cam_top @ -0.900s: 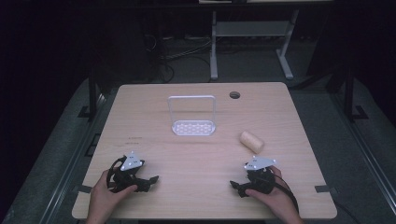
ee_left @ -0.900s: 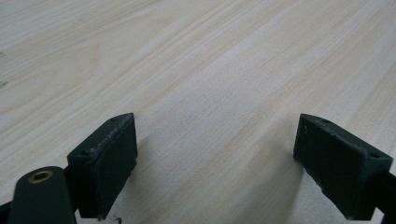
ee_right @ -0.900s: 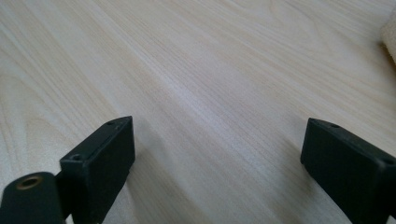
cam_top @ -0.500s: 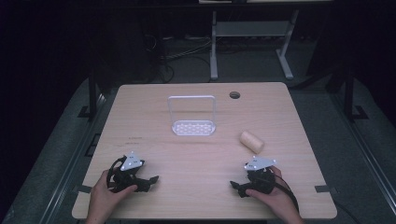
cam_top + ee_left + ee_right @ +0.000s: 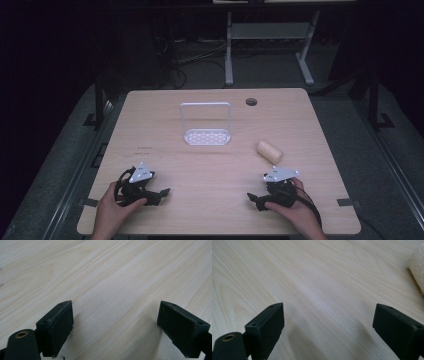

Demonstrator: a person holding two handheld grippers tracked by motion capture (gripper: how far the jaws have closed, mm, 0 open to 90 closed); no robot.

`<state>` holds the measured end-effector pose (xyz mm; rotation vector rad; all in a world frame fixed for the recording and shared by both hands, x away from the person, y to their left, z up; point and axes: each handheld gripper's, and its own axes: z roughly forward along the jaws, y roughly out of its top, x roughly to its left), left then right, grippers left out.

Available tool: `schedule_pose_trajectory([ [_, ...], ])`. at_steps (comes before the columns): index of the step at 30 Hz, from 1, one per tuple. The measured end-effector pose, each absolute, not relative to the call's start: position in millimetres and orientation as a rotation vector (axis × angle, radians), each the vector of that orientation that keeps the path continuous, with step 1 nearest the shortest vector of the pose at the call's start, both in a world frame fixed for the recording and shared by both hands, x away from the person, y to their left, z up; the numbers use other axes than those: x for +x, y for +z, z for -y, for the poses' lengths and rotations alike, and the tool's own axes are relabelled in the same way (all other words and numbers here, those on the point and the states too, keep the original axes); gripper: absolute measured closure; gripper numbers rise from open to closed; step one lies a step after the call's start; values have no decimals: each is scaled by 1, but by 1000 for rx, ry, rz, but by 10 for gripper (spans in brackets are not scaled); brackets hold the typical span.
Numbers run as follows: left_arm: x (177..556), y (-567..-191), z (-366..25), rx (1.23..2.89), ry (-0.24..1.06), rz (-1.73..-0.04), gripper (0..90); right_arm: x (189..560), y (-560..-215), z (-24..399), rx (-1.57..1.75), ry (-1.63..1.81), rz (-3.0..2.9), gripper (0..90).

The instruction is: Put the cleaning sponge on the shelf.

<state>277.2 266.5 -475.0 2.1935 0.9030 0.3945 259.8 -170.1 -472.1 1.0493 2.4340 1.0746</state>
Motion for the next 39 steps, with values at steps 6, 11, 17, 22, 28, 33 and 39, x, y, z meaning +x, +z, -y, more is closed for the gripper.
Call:
schedule_pose_trajectory([
  [6,277,-475,-267,2194,394,-903,130,262,-469,179,1078,1086,-2408,99],
  [11,277,-475,-266,2194,395,-903,130,263,-468,183,1084,1085,-2402,99],
  [17,277,-475,-267,2194,394,-903,131,264,-468,188,1096,1078,-2392,99],
  [22,277,-475,-267,2194,395,-903,131,265,-466,196,1122,1080,-2370,100],
  [28,277,-475,-267,2194,395,-903,131,266,-466,203,1132,1072,-2359,100],
  [33,277,-475,-267,2194,395,-903,130,267,-466,207,1139,1069,-2353,100],
  [39,277,-475,-267,2194,395,-903,130,269,-466,215,1162,1061,-2335,100],
])
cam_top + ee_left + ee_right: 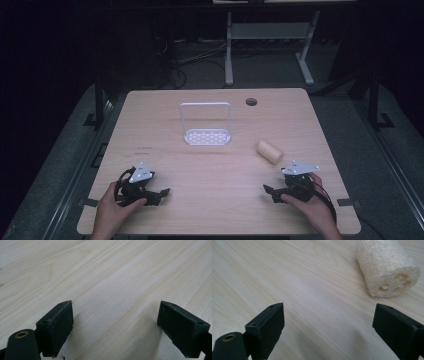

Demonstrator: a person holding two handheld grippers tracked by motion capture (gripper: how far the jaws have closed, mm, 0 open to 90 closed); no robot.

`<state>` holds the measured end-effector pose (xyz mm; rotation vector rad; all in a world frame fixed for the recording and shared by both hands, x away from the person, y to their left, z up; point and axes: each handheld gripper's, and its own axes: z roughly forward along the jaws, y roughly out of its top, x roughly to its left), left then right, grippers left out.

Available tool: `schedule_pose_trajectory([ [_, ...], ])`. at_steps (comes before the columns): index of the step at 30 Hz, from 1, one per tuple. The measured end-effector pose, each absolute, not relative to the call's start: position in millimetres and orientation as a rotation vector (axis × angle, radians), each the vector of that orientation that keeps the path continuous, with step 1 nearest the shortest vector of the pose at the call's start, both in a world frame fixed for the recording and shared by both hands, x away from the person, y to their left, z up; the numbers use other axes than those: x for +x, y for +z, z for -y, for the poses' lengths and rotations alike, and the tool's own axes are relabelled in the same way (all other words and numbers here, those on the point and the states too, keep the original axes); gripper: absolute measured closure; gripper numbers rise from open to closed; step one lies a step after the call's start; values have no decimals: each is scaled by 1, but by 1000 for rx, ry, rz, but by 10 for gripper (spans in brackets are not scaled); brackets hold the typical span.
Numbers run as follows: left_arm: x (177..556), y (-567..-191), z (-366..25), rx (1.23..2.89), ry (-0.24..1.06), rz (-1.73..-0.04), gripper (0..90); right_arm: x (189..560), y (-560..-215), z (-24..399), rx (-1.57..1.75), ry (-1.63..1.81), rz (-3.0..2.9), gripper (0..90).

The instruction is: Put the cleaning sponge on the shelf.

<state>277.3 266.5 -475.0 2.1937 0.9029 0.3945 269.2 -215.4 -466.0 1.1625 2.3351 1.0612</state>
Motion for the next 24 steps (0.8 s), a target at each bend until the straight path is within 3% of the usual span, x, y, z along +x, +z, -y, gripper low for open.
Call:
schedule_pose_trajectory([
  [24,277,-475,-267,2196,393,-903,131,282,-462,239,1211,1031,-2278,101],
])
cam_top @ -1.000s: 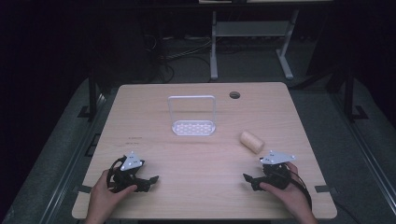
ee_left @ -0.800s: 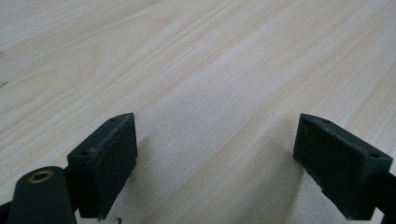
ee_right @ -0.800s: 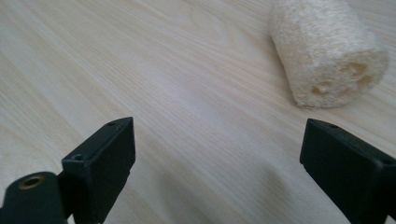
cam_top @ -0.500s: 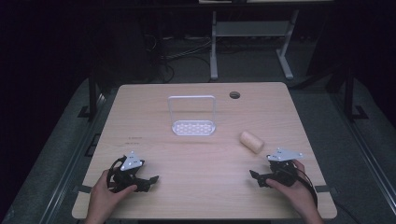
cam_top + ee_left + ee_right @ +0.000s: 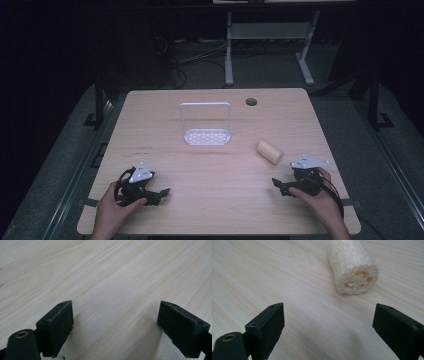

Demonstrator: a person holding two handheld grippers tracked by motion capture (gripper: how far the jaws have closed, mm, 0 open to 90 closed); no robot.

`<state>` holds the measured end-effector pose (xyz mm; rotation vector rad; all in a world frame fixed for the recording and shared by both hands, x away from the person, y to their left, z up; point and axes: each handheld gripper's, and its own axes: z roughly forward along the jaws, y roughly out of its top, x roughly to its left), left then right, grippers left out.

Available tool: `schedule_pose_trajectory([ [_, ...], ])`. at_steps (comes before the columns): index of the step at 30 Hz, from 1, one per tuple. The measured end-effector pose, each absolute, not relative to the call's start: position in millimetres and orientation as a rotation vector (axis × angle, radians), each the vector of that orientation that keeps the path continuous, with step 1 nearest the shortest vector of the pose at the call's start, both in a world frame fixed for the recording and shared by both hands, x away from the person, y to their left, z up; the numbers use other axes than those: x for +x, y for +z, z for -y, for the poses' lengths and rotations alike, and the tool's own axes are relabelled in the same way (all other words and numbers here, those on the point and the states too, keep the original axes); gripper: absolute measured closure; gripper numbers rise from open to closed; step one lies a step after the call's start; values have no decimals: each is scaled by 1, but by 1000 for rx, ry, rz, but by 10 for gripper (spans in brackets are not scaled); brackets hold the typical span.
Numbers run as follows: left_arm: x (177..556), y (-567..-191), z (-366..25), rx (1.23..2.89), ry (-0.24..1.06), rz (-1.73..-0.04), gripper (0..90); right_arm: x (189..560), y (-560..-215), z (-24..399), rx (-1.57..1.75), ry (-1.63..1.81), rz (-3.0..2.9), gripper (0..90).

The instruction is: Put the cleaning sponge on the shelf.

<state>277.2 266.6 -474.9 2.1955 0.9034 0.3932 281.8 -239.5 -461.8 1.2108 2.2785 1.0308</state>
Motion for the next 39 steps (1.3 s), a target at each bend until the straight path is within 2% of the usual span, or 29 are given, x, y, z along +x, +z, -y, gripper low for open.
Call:
schedule_pose_trajectory([
  [39,277,-475,-266,2193,395,-904,130,322,-433,242,1203,1051,-2299,101],
])
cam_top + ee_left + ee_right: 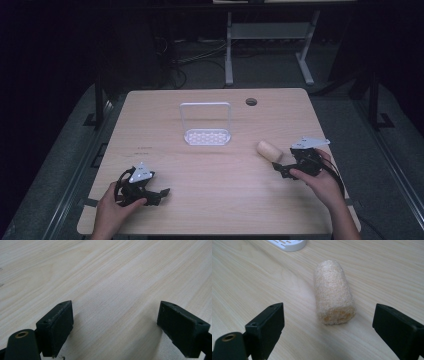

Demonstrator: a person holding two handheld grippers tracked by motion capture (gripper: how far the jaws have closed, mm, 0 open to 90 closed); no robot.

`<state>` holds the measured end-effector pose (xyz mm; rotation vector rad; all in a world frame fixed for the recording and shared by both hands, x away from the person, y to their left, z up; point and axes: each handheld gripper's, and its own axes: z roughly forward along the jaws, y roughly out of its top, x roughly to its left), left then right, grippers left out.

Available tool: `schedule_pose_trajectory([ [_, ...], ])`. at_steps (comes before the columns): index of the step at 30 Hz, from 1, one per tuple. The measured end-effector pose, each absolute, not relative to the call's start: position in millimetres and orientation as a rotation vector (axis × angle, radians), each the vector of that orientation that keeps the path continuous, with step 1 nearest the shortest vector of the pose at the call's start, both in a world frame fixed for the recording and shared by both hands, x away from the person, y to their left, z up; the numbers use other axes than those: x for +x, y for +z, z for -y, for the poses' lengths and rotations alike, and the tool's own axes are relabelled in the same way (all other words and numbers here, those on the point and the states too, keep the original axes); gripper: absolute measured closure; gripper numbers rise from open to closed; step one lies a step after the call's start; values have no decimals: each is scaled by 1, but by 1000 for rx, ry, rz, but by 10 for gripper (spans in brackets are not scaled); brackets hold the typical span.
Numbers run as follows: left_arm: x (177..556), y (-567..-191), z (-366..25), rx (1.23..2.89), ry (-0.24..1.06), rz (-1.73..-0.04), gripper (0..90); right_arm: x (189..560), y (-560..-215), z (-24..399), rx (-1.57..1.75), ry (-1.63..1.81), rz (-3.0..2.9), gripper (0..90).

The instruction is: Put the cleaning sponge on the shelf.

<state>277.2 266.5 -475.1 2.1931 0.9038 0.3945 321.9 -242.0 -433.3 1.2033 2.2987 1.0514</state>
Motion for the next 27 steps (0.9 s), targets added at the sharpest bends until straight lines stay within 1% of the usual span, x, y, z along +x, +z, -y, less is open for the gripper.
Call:
schedule_pose_trajectory([
  [27,277,-475,-266,2190,392,-908,131,358,-423,227,1160,1002,-2390,101],
])
